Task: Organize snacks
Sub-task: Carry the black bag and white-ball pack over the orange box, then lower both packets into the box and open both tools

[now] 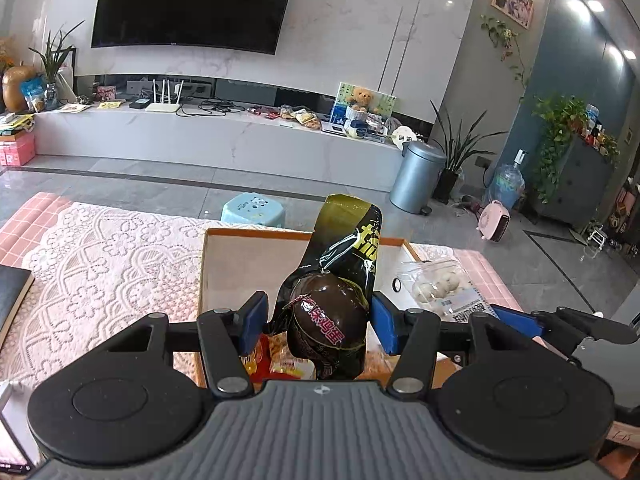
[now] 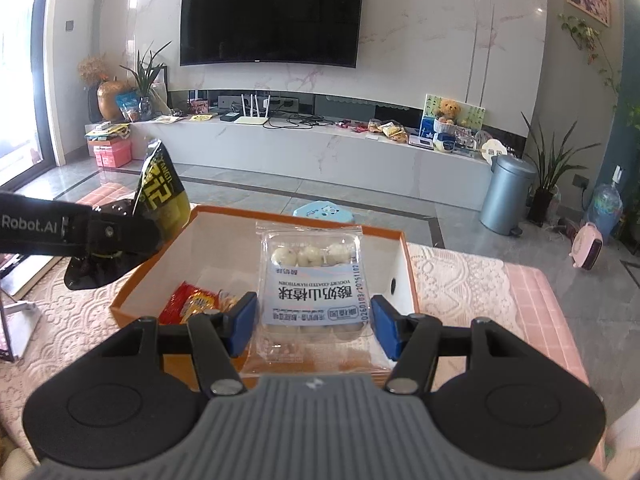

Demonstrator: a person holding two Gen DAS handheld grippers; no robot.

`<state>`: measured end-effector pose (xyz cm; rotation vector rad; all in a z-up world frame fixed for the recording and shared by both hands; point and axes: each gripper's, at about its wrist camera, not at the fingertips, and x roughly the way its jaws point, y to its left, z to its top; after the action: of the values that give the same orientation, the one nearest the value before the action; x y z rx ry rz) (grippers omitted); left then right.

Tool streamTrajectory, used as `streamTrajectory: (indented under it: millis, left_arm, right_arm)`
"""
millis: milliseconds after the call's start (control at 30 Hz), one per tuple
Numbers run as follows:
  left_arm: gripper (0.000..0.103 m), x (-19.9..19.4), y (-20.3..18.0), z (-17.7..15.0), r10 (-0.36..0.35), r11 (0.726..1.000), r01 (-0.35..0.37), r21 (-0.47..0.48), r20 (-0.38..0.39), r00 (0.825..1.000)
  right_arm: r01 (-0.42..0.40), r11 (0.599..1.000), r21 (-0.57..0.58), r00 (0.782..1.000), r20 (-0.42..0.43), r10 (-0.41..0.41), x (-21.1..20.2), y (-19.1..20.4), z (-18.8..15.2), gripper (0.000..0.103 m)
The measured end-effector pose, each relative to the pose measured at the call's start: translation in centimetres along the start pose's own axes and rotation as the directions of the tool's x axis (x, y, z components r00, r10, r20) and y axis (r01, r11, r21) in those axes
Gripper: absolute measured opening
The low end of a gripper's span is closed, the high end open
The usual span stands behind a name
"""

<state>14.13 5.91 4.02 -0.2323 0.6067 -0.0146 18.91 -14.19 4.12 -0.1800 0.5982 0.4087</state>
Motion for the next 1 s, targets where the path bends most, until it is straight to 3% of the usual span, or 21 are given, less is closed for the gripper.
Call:
streamTrajectory:
  millis: [400,800,1000]
  left_arm:
    - [0.063,7.1,0.0,-0.3,0.041,0.999,-0.039,0.016,-0.152,0.988]
    - [0.063,12.8,1.9,-1.3,0.121,0.992,-0.123,0.017,-0.344,0.931]
    - [0.064,13.8,1.4,-1.1,0.125,0.992,-0.121,0.032,-0.37,0.921]
  right_arm:
    - [0.024,0.996,-0.087,0.997,-0.072,-0.031,7.5,0.2,1.4,0.059]
    - [0.035,0.995,-0.096,0.968,-0.243,-0.057,14.5,-0.6,0.2,0.059]
    - [0.02,0.991,-0.131,0.947,-0.315,-0.061,16.6,0.3,-0.2,0.059]
